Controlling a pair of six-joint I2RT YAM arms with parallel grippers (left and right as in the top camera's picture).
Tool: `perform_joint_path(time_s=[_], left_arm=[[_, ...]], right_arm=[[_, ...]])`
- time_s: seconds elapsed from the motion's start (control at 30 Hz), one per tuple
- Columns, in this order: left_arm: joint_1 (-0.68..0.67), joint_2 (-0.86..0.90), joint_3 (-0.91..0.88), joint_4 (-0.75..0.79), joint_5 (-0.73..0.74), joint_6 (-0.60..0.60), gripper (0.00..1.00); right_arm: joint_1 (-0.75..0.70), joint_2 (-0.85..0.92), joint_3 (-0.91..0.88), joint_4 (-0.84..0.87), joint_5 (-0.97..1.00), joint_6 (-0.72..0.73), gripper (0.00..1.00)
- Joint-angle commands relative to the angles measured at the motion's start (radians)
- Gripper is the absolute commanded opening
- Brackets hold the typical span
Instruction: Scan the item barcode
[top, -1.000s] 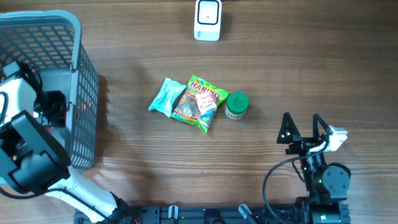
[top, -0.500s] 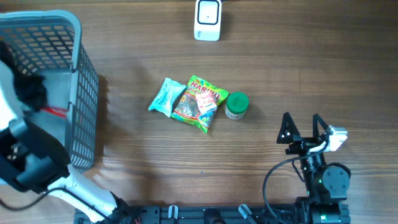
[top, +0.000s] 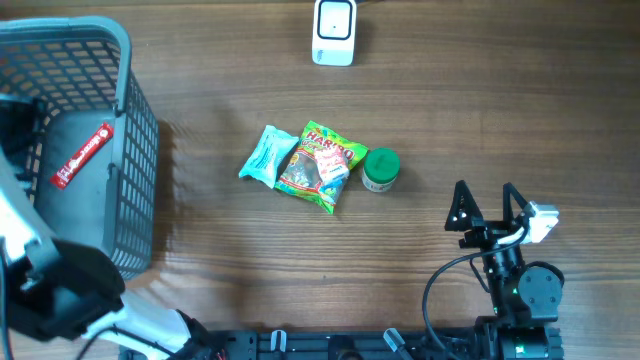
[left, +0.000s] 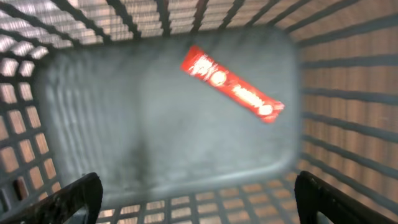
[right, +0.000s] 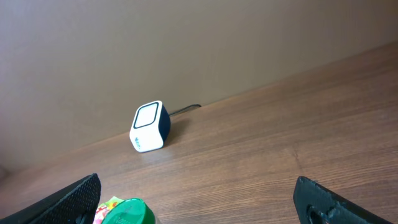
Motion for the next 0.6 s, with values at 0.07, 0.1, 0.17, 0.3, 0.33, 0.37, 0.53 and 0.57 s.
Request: perform_joint_path(time_s=[0.07, 0.1, 0.17, 0.3, 0.33, 0.37, 0.53, 0.57], left_arm=[[-0.031, 0.148, -0.079, 0.202, 0.016, 0.399, 0.89], [-0.039, 0.168, -0.079, 0.233, 0.031, 0.582, 0.93], [-0.056, 0.195, -0.079, 0.222, 0.031, 0.799, 0.96], [-0.071, 0.222, -0.123, 0.311, 0.127, 1.058, 0.65], [-0.071, 0.222, -0.151, 0.347, 0.156, 1.094, 0.66], [-0.071, 0.222, -0.204, 0.403, 0.177, 1.138, 0.72], [-0.051, 0.222, -0.419, 0.66, 0.173, 1.31, 0.98], [-0.044, 0.222, -0.425, 0.702, 0.174, 1.309, 1.0]], right_arm=[[0.003, -0.003, -0.001, 0.003, 0.01, 0.006, 1.0], [0.003, -0.003, -0.001, 0.003, 0.01, 0.006, 1.0], [0.003, -0.003, -0.001, 0.003, 0.01, 0.006, 1.0], [0.003, -0.003, -0.001, 0.003, 0.01, 0.005, 1.0], [0.003, -0.003, -0.001, 0.003, 0.01, 0.006, 1.0], [0.003, -0.003, -0.001, 0.003, 0.01, 0.005, 1.0], [0.003, -0.003, -0.001, 0.003, 0.01, 0.006, 1.0], [0.003, -0.003, -0.001, 0.003, 0.01, 0.006, 1.0]])
